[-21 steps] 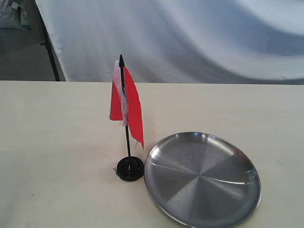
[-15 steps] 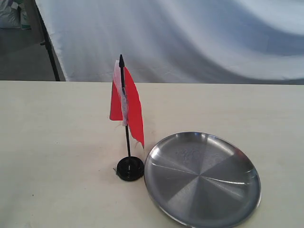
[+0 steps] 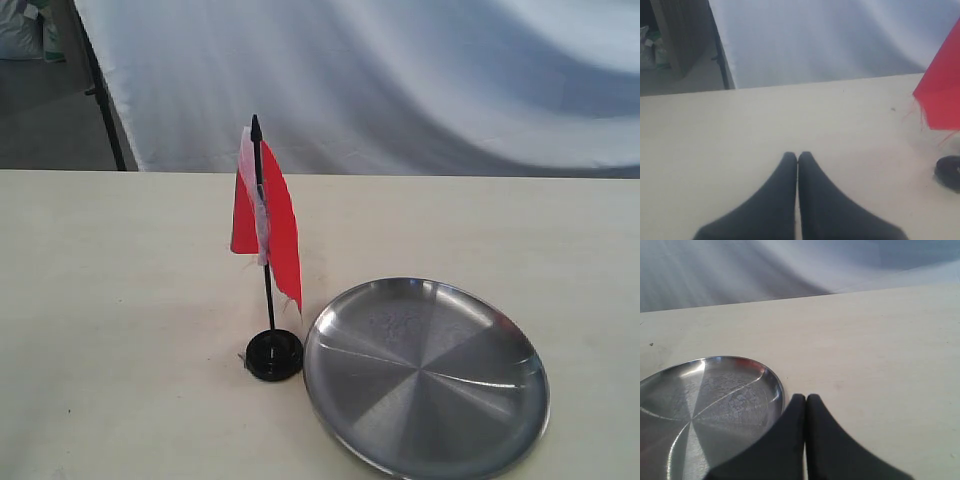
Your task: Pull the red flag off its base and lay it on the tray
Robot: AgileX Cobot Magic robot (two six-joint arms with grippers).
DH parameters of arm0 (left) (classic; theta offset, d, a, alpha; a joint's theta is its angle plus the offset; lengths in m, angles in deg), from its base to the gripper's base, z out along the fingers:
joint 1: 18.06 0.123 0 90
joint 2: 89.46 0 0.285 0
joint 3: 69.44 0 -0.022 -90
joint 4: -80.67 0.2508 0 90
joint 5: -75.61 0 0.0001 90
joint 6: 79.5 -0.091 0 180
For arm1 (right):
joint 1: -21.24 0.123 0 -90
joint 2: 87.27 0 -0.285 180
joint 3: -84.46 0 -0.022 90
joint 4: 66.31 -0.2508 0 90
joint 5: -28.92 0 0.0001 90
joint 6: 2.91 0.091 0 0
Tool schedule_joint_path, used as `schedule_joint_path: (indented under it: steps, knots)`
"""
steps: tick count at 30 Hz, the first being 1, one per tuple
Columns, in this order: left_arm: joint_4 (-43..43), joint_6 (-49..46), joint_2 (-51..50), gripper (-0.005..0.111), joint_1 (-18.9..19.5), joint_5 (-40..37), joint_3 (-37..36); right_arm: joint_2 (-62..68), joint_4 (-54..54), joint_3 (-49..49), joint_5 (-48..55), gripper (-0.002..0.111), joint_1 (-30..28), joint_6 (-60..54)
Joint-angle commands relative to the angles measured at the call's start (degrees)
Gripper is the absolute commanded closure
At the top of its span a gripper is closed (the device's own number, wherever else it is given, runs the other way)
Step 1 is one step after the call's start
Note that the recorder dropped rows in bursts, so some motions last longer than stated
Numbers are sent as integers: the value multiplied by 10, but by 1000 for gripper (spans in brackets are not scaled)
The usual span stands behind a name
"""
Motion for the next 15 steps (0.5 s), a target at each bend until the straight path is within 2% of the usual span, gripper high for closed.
schedule_joint_path:
  steps: [1, 4, 8, 15]
  knots:
    - [-51, 43, 2, 106, 1, 77, -2, -4, 3, 1, -3, 109, -1, -1]
    - [-103, 85, 2, 106, 1, 137, -2, -4, 3, 1, -3, 109, -1, -1]
    - [-109, 104, 2, 106, 1, 207, -2, -4, 3, 1, -3, 109, -1, -1]
    - [-109, 109, 2, 106, 1, 227, -2, -4, 3, 1, -3, 109, -1, -1]
